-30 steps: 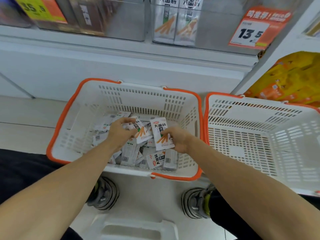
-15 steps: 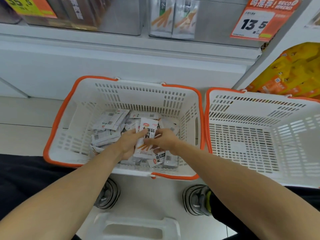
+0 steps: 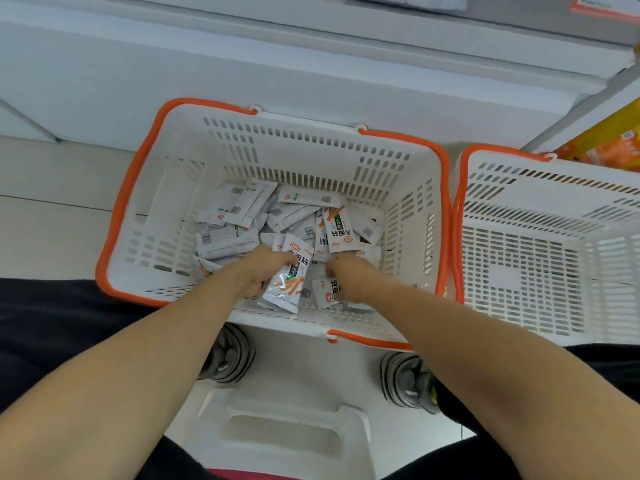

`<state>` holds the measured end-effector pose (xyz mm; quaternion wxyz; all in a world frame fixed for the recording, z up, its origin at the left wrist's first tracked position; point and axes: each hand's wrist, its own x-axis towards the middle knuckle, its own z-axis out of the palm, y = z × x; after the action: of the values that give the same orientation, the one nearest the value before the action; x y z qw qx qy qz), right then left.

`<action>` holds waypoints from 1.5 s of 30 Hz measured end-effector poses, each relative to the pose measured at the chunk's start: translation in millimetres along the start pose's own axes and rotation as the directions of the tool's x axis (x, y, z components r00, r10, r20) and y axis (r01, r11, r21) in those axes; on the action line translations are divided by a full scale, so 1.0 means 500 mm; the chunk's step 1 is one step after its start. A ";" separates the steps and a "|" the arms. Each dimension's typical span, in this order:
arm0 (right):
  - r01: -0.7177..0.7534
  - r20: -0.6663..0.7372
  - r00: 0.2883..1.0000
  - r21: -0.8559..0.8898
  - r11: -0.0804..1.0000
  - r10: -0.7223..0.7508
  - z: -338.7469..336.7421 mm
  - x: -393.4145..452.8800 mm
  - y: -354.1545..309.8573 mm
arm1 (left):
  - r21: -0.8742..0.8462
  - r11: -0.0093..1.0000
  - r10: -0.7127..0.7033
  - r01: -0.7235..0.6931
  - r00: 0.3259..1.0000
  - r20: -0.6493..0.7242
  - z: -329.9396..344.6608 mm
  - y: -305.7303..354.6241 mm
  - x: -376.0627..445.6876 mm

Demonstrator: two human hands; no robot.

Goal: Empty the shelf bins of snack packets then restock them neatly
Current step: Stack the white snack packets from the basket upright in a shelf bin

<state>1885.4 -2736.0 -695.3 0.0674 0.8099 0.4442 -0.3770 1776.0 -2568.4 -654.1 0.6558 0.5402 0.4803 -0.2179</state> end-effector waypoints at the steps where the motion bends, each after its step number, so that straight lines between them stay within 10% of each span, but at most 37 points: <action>1: 0.003 -0.011 1.000 -0.065 0.998 -0.004 0.002 0.003 -0.002 | -0.021 0.999 -0.026 0.026 1.000 0.008 -0.004 0.002 -0.001; 4: -0.011 -0.043 0.999 -0.136 0.991 0.006 -0.022 0.007 0.000 | -0.078 0.994 -0.076 0.078 0.996 0.038 -0.016 0.009 -0.001; 7: -0.153 -0.034 0.986 0.184 0.971 0.162 -0.078 0.010 0.016 | -0.188 0.980 -0.069 0.070 0.998 0.012 -0.016 0.017 0.000; 12: -0.120 0.024 0.981 0.850 0.513 0.191 -0.161 -0.013 0.023 | -0.300 0.952 0.031 -0.053 0.997 -0.077 -0.019 0.020 0.012; 24: -0.254 0.250 0.966 0.964 0.076 0.059 -0.116 0.014 -0.014 | -0.083 0.987 0.139 -0.138 0.990 0.010 -0.007 0.007 0.020; 29: -0.341 -0.118 0.842 0.641 0.688 0.526 -0.097 0.057 0.045 | -0.140 0.987 0.062 -0.079 0.991 -0.122 -0.016 -0.003 0.041; 39: -0.409 0.205 0.840 0.847 0.340 0.502 -0.175 0.040 0.087 | -0.171 0.981 0.079 -0.094 0.993 -0.090 -0.013 0.006 0.046; 45: -0.193 -0.130 0.942 0.545 0.816 0.310 -0.340 -0.055 0.131 | -0.198 0.970 0.128 -0.139 0.989 -0.069 -0.008 0.022 0.037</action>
<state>2020.6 -2717.8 -571.3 -0.1545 0.8845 0.2176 -0.3826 1791.4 -2556.7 -664.5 0.7068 0.5077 0.4807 -0.1080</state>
